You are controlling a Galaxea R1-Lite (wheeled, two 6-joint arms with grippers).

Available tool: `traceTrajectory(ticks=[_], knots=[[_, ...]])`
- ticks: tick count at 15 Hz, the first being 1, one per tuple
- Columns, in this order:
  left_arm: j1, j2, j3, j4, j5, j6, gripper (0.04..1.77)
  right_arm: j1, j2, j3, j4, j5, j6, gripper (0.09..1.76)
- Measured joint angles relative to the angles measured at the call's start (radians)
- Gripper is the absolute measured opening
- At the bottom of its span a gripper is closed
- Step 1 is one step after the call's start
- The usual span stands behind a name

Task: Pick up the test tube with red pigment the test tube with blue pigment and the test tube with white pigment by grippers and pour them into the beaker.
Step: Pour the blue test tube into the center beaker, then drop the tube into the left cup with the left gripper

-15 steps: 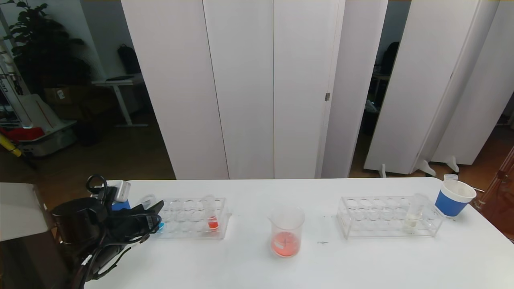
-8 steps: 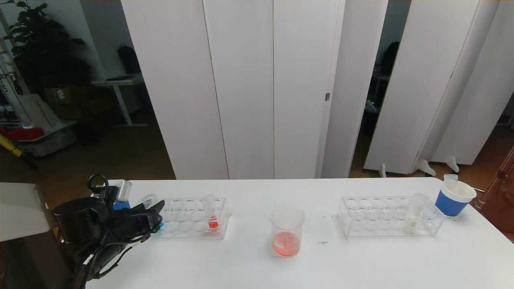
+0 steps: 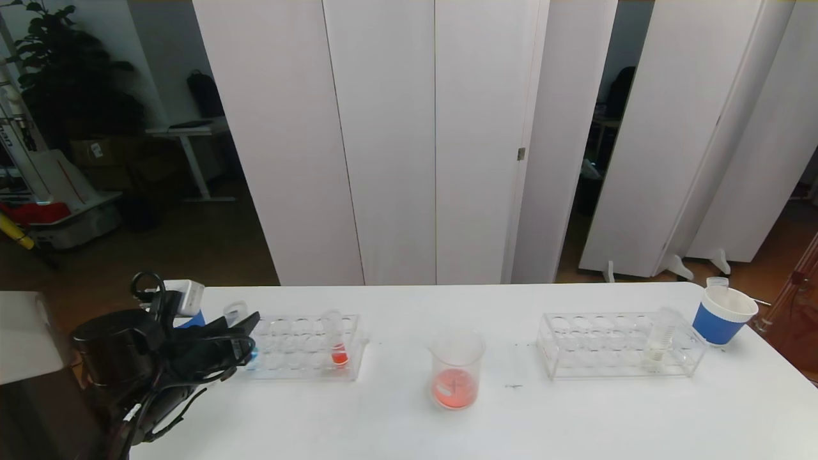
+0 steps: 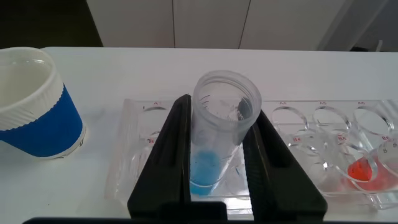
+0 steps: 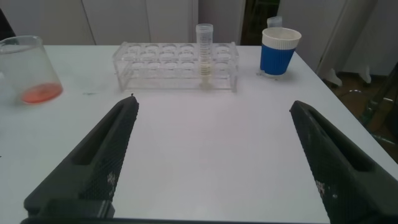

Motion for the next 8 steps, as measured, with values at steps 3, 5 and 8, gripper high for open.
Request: traceTrajectory(ticks=[3, 5, 8], knots=[[0.0, -0.041, 0.001, 0.0, -0.002, 0.001, 0.58, 0.0, 0.0, 0.0, 0.0, 0.0, 0.0, 1.75], [0.001, -0.085, -0.001, 0.029, -0.01, 0.005, 0.58, 0.0, 0.0, 0.0, 0.0, 0.0, 0.0, 1.75], [0.01, -0.191, -0.024, 0.151, -0.023, 0.005, 0.58, 0.0, 0.0, 0.0, 0.0, 0.0, 0.0, 1.75]])
